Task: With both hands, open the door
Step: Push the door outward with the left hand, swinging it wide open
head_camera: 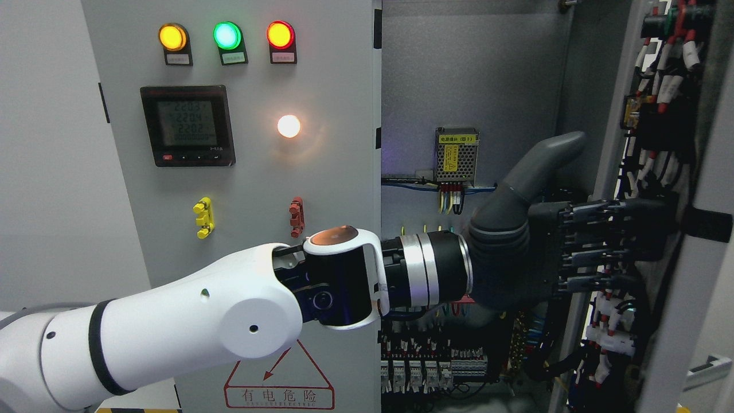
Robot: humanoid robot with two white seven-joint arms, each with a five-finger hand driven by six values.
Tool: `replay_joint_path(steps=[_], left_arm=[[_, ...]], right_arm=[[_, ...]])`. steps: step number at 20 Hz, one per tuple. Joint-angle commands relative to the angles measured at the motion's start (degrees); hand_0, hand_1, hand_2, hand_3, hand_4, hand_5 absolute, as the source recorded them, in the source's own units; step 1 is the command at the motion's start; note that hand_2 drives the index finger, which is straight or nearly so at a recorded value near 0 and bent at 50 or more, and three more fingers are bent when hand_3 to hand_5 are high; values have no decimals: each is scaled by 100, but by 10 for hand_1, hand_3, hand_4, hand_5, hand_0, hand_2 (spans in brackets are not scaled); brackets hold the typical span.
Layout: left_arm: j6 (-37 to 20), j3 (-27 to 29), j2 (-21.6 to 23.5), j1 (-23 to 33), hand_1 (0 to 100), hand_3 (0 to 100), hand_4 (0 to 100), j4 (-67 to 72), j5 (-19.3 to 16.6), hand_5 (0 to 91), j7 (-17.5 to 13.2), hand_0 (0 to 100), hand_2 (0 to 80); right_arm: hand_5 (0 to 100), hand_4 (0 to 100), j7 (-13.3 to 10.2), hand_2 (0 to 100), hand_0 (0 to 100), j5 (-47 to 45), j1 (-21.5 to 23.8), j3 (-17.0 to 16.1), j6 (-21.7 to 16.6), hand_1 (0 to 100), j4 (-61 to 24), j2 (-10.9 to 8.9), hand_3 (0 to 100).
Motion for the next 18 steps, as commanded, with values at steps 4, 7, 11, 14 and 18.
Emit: replay_joint_path(steps=[4, 7, 11, 14, 18], left_arm=[[0, 87, -797, -9, 0, 0, 30, 122, -190, 0, 159, 0, 0], [0, 87, -990, -9, 0, 0, 30, 280, -190, 0, 177, 0, 0], [0, 87, -1288, -9, 0, 0, 30, 517, -243, 0, 177, 0, 0], [0, 104, -1552, -18, 0, 0, 30, 675, -357, 0, 186, 0, 0], [8, 227, -1772, -18, 0, 0, 30, 825, -375, 0, 361, 0, 0]], right_arm=[[0, 0, 1, 0, 107, -3, 0, 0, -3, 0, 0, 0, 0], [0, 0, 1, 0, 107, 6, 0, 0, -3, 0, 0, 0, 0], [0, 0, 1, 0, 107, 6, 0, 0, -3, 0, 0, 0, 0], [0, 0, 1, 0, 107, -3, 0, 0, -3, 0, 0, 0, 0], [0, 0, 1, 0, 107, -3, 0, 0, -3, 0, 0, 0, 0]])
